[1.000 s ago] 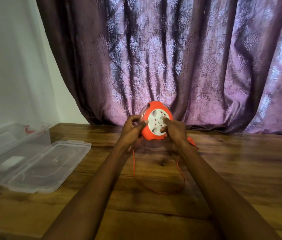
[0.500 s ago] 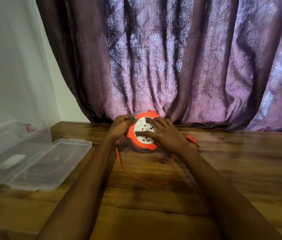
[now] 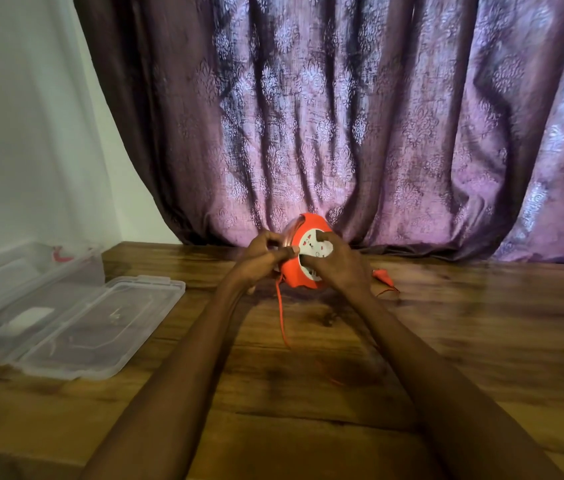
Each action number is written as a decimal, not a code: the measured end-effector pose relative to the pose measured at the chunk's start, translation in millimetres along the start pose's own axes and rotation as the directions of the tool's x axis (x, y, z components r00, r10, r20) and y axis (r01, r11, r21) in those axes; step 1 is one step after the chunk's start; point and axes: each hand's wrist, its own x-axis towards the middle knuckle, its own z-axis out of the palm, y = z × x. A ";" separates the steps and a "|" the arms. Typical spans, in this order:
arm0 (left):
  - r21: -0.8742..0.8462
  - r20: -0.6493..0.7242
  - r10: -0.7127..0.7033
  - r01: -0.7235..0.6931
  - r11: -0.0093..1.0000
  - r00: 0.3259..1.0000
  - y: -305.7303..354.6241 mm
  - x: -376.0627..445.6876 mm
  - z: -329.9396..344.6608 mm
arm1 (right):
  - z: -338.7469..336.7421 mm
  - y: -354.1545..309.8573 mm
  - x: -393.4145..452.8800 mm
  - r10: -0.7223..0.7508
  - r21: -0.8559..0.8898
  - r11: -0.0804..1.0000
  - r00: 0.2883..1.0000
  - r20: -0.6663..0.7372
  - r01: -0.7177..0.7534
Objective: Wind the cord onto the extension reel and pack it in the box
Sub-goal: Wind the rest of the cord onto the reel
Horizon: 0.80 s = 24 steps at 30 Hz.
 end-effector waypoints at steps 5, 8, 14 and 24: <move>-0.021 -0.043 0.009 -0.010 1.000 0.999 -8.3 0.6 1.9 | 5.5 7.2 0.3 -0.026 0.102 0.995 0.997 0.074 0.019; -0.098 -0.112 -0.056 0.045 0.994 0.992 -9.9 2.3 -3.5 | 7.2 8.6 0.6 -0.084 0.100 0.992 0.994 0.063 0.078; -0.514 -0.189 -0.195 0.072 0.855 0.962 -0.7 2.0 -7.2 | 9.9 -23.5 -26.0 -0.475 -0.203 0.875 0.859 -0.189 0.439; -0.807 -0.225 -0.282 -0.016 0.590 0.933 9.6 4.7 -27.6 | 49.2 -37.6 -46.6 -0.302 -0.203 0.907 0.904 0.303 0.370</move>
